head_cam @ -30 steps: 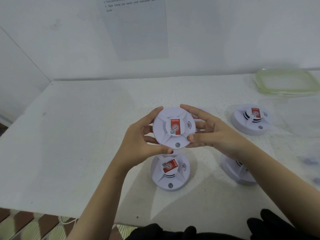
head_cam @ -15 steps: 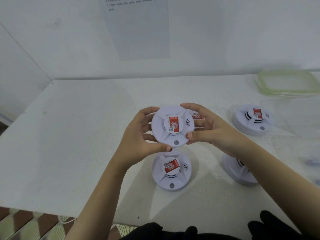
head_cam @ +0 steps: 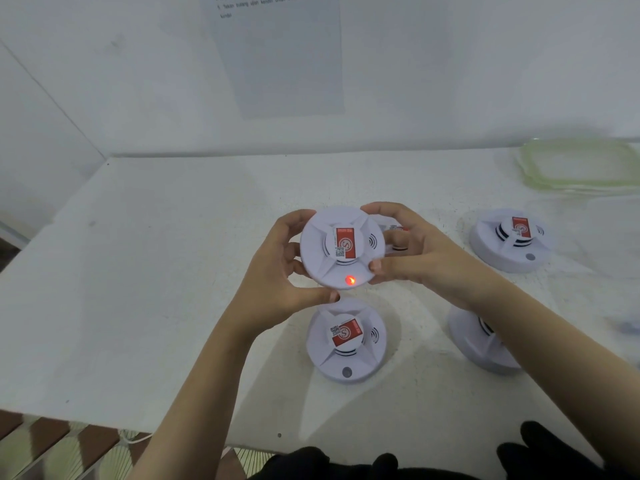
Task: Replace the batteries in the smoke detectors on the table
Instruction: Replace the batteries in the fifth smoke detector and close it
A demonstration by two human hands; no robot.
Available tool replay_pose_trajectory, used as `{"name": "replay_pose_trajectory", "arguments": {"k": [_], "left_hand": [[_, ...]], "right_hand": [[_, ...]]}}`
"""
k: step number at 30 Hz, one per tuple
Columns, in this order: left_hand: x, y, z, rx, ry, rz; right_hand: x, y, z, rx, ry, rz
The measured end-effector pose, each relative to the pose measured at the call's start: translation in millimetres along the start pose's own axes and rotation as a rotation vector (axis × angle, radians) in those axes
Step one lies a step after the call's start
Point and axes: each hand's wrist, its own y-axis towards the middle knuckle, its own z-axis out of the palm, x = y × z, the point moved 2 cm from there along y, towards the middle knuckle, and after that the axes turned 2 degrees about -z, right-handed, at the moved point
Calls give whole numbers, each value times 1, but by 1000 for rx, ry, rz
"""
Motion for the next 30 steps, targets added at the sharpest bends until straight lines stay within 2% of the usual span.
{"name": "replay_pose_trajectory", "arguments": {"k": [10,18,24,30], "left_hand": [[5,3,-11,-38,34,-1],[15,16,-38,-58,169,-16],[39,28,-50,5,165,-133],[57,30,-44,76,164,-197]], "right_hand": [[5,13,1,14,-154,-8],[12,51,3,40,-541,23],[-5,87,3,97,-745,73],[-15,102,8,125,-1198,62]]}}
